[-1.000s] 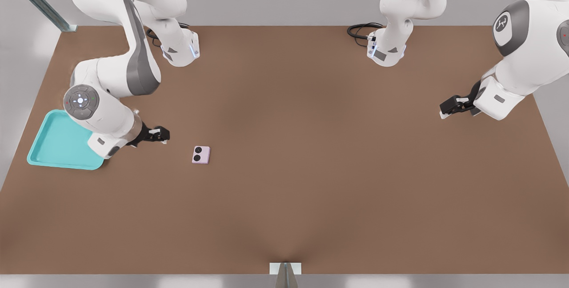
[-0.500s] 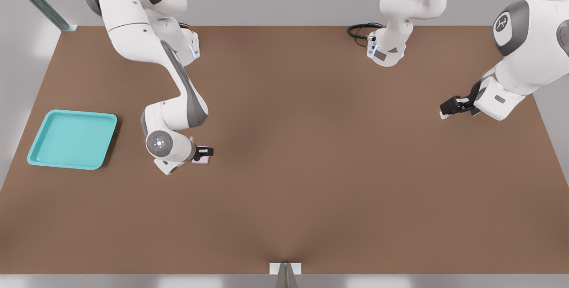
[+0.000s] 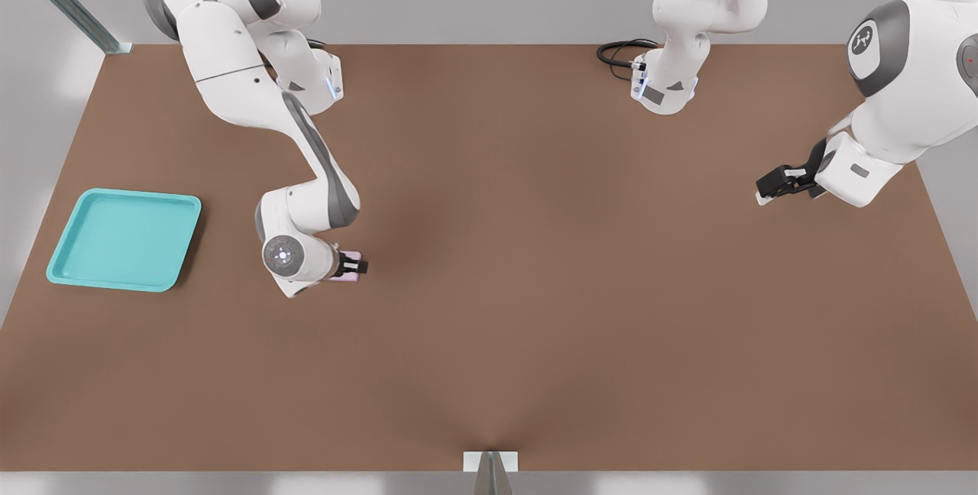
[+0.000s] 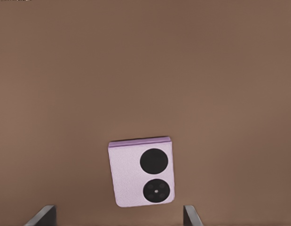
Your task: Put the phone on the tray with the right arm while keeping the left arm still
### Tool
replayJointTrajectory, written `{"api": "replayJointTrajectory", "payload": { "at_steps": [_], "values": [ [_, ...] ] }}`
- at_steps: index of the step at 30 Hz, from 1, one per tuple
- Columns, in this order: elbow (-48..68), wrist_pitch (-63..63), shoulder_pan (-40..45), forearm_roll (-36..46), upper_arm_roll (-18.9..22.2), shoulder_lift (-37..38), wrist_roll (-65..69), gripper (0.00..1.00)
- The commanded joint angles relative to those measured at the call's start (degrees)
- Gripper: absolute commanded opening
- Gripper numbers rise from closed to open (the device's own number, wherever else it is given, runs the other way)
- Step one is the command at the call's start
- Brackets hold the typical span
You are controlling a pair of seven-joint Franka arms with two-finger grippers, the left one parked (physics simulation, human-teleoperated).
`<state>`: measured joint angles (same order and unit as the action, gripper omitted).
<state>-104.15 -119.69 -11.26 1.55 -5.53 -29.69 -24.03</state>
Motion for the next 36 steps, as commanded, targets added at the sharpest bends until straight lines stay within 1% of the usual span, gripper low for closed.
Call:
{"api": "replayJointTrajectory", "payload": {
  "at_steps": [1, 3, 6, 8, 9, 14, 16, 18, 20, 22, 36],
  "values": [
    [-0.18, -1.77, 0.18, 0.04, 0.00, -0.11, -4.36, 1.00],
    [-0.62, -3.35, 0.71, 0.04, 0.00, -0.98, -3.31, 1.00],
    [-2.02, -5.81, 1.85, 0.04, 0.00, -1.16, 3.63, 1.00],
    [-3.25, -8.18, 6.07, 0.04, -3.78, -1.25, 7.24, 1.00],
    [-4.22, -9.51, 6.95, 0.04, -4.22, -1.16, 10.67, 1.00],
    [-4.57, -10.99, 6.42, -0.32, -4.22, -1.34, 14.88, 1.00],
    [-4.57, -11.09, 6.25, -0.40, -4.49, -1.34, 19.89, 1.00],
    [-4.57, -12.05, 5.63, -0.40, -5.81, -1.78, 20.25, 1.00],
    [-5.36, -12.40, 5.54, -0.40, -5.98, -2.48, 20.16, 1.00],
    [-6.86, -14.60, 5.72, -0.40, -5.89, -3.01, 20.16, 1.00],
    [-6.86, -14.87, 7.21, -0.32, -5.81, -4.68, 19.37, 1.00]
  ]
}}
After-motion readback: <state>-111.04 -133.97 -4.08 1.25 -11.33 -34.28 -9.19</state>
